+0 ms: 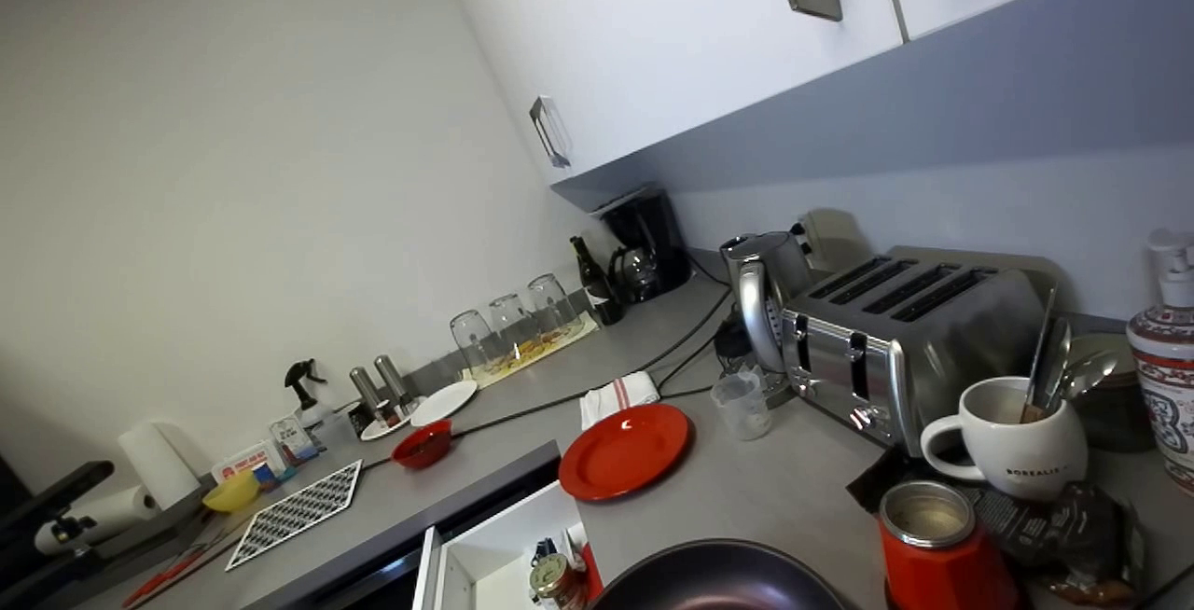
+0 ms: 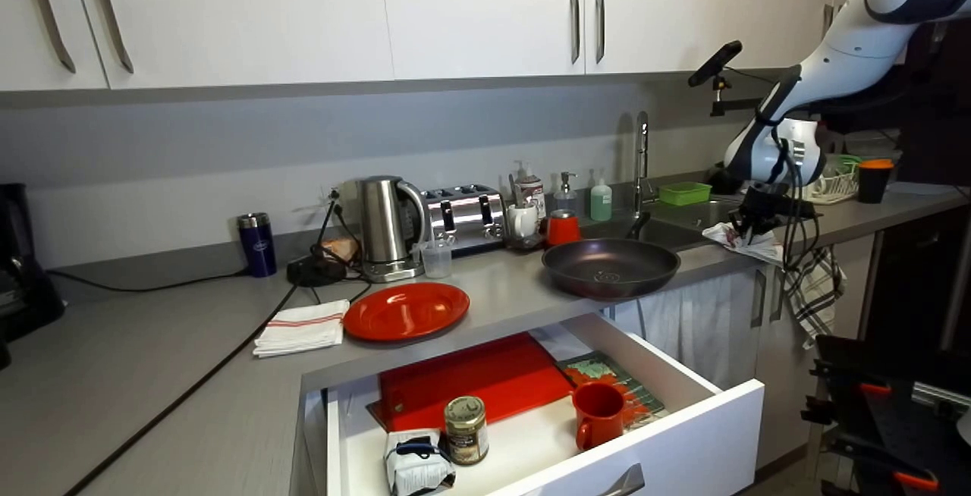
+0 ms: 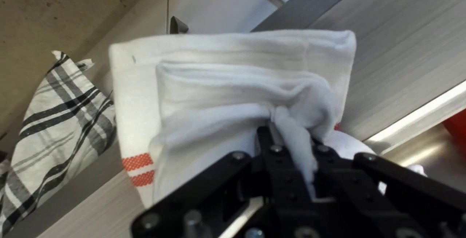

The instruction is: Use the tea towel to wipe the edge of the sink in the front

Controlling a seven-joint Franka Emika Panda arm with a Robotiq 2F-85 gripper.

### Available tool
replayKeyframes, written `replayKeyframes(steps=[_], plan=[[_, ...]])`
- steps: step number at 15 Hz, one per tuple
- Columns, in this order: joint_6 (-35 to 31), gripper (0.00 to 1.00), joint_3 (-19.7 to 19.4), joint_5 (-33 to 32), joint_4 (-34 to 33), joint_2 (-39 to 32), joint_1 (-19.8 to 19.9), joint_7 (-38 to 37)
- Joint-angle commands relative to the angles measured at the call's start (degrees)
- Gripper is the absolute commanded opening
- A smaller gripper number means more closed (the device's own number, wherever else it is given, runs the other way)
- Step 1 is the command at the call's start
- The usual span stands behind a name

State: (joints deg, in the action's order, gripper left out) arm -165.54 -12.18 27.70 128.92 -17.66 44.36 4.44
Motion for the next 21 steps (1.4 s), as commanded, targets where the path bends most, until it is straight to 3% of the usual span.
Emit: replayKeyframes(steps=[1, 12, 18, 21], plan=[[1.3, 0.06, 0.5, 0.7, -1.6, -1.7, -0.5, -2.2], [-10.0, 0.06, 8.7, 0.0, 13.0, 7.5, -8.9, 2.7], [-11.8, 0.06, 15.8, 2.2, 18.4, 12.2, -8.6, 7.5], [-11.0, 0.06, 16.4, 2.5, 18.1, 11.8, -8.2, 8.2]])
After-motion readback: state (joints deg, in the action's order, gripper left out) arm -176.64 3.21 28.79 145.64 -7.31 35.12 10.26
